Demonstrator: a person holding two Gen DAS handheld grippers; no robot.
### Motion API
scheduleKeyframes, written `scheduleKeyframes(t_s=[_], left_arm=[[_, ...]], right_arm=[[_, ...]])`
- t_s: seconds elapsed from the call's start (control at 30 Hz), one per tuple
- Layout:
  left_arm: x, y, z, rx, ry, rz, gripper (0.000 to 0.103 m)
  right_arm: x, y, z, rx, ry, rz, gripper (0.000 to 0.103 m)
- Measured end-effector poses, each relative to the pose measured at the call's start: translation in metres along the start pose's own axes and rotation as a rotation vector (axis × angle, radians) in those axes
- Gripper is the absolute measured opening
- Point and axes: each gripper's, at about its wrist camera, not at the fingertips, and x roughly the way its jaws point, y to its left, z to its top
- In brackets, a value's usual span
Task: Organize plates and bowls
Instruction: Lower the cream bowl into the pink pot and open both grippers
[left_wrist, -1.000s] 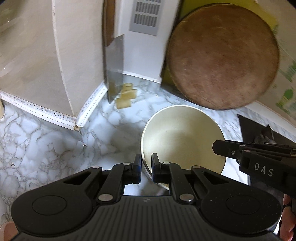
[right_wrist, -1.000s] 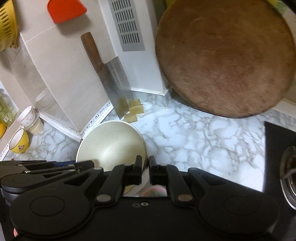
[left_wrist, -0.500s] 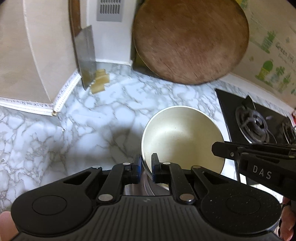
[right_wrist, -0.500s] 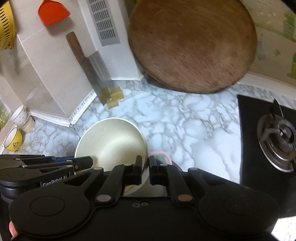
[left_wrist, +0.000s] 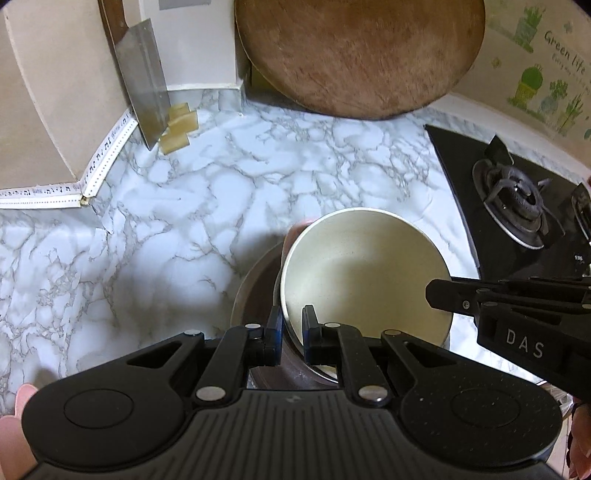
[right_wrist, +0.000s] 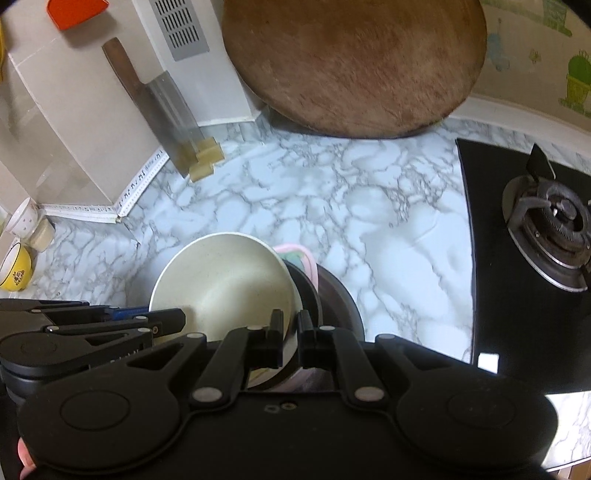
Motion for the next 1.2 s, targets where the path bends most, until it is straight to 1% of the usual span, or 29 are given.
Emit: scheduleKeyframes(t_s=[0.2, 0.47, 0.77, 0.9, 1.2], left_arm=[[0.008, -0.001, 0.001, 0.003, 0.021, 0.009, 0.01], [0.013, -0.004, 0.005, 0.023, 0.007, 0.027, 0.01], [0.019, -0.002, 0.005, 0.028, 0.028, 0.002, 0.01], [0.018, -0.003, 0.004, 0.03, 0.019, -0.005, 0.01], [0.014, -0.001, 0.003, 0.039, 0.01, -0.017, 0.012]], right_arm=[[0.006, -0.002, -0.002, 0.011, 0.02, 0.004, 0.008], [0.015, -0.006, -0.001, 0.026, 0.049, 0.004, 0.009], [0.016, -0.006, -0.001, 0.026, 0.049, 0.001, 0.009], [0.017, -0.008, -0.002, 0.027, 0.054, -0.002, 0.01], [0.015, -0.008, -0.005, 0.031, 0.057, 0.021, 0.022]])
